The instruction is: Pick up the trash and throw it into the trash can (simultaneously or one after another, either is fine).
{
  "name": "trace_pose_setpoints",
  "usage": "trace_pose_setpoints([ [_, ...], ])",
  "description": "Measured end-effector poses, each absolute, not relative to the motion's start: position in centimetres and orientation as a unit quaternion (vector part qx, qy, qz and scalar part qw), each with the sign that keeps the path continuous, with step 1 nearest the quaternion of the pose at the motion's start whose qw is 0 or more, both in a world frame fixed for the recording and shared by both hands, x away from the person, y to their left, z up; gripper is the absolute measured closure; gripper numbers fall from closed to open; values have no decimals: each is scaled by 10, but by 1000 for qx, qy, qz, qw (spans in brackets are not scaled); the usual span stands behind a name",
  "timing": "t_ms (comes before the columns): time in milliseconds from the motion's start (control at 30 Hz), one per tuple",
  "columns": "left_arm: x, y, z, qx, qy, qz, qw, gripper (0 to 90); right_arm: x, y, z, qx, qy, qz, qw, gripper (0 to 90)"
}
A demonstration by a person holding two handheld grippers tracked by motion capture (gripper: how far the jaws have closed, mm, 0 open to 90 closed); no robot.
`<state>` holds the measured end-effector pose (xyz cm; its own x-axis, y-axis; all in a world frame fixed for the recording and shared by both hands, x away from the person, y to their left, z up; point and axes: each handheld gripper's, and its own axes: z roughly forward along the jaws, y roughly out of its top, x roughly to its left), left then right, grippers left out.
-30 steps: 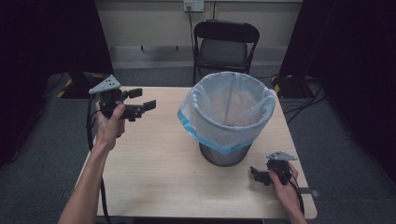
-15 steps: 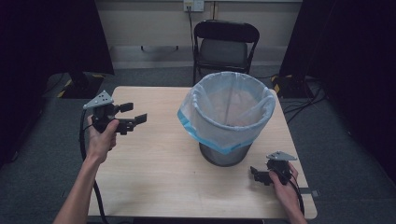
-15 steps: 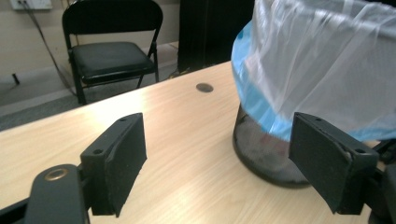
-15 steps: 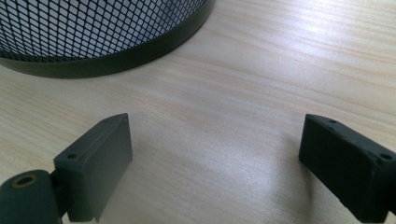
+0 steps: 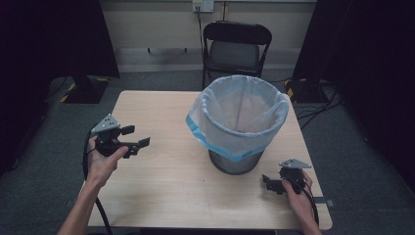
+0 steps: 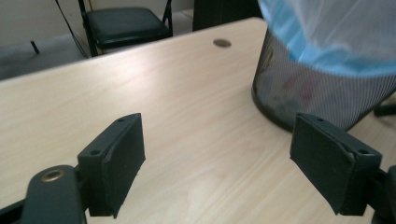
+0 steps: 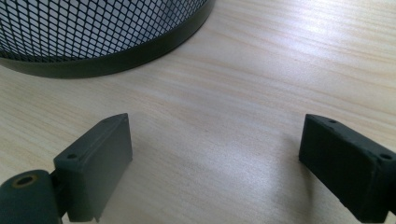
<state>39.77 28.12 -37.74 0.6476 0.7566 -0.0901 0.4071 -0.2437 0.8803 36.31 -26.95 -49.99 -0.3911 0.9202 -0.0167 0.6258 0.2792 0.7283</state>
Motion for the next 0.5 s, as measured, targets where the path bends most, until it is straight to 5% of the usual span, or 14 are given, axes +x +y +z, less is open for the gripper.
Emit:
trace_pose_setpoints([
  [500, 395, 272, -433, 799, 401, 162, 417, 164, 363, -269, -500, 504, 767, 327, 225, 87],
])
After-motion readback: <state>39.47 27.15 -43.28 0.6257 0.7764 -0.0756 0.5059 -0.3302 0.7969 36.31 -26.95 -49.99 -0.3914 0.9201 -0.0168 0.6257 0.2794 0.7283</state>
